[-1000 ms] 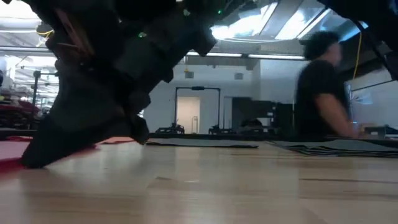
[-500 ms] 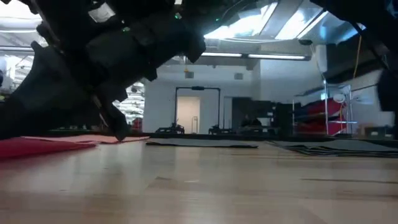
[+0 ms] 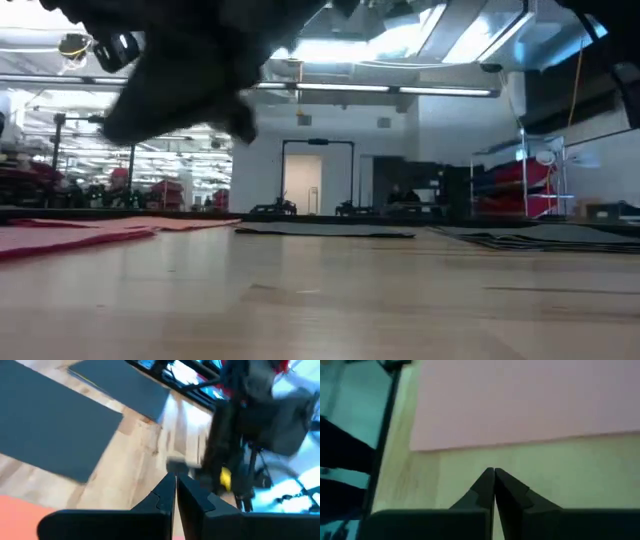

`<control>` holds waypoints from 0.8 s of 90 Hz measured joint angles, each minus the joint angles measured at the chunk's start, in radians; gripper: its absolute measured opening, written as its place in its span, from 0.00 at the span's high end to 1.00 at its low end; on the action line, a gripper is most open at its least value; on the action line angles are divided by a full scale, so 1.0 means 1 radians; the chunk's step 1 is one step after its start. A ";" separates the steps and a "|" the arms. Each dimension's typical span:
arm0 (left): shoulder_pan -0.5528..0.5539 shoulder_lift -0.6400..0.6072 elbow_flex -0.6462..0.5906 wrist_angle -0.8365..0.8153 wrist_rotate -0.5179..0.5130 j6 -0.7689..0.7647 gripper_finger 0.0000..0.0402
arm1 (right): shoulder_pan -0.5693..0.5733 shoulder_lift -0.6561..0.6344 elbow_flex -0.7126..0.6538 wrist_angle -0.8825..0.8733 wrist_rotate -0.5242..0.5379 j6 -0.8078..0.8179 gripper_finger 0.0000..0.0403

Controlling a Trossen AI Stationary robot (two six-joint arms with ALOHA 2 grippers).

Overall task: Organize paper
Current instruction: Stack the pink color paper on top of the other pink color paper

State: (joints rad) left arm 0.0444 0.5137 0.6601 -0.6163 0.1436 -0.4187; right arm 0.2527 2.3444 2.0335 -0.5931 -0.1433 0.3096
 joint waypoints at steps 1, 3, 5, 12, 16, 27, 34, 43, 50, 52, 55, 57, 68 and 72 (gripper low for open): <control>-0.008 0.003 0.000 -0.001 -0.004 0.000 1.00 | 0.000 -0.007 0.000 -0.011 0.008 0.000 1.00; -0.023 0.009 0.000 -0.002 -0.013 0.000 1.00 | 0.000 -0.021 0.000 -0.032 0.022 -0.001 1.00; -0.039 0.016 0.000 -0.002 -0.021 0.002 1.00 | 0.000 -0.036 0.000 -0.058 0.036 -0.001 1.00; -0.099 0.053 0.000 0.002 -0.042 0.009 1.00 | 0.000 -0.078 0.000 -0.152 0.074 -0.002 1.00; -0.134 0.083 0.000 0.010 -0.042 0.016 1.00 | 0.000 -0.103 0.000 -0.213 0.100 -0.002 1.00; -0.252 0.208 0.000 0.052 -0.050 0.059 1.00 | 0.000 -0.168 0.000 -0.380 0.171 0.028 1.00; -0.324 0.305 0.000 0.097 -0.058 0.078 1.00 | 0.002 -0.197 0.000 -0.472 0.208 0.063 1.00; -0.406 0.425 0.000 0.143 -0.061 0.086 1.00 | 0.010 -0.231 0.000 -0.523 0.242 0.111 1.00; -0.457 0.504 0.000 0.175 -0.073 0.060 1.00 | 0.020 -0.265 0.000 -0.550 0.271 0.150 1.00; -0.469 0.524 0.000 0.176 -0.075 0.052 1.00 | 0.023 -0.276 0.000 -0.553 0.275 0.163 1.00; -0.488 0.550 0.000 0.185 -0.077 0.034 1.00 | 0.024 -0.291 0.000 -0.560 0.284 0.187 1.00; -0.499 0.566 0.001 0.195 -0.078 0.028 1.00 | 0.028 -0.298 0.000 -0.566 0.289 0.204 1.00; -0.554 0.651 0.026 0.223 -0.094 -0.001 1.00 | 0.041 -0.344 0.000 -0.569 0.340 0.257 1.00; -0.565 0.677 0.038 0.240 -0.108 -0.002 1.00 | 0.042 -0.365 0.000 -0.562 0.358 0.259 1.00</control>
State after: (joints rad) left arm -0.5201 1.1909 0.6982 -0.3761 0.0358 -0.4202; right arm 0.2943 1.9792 2.0331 -1.1546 0.2152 0.5682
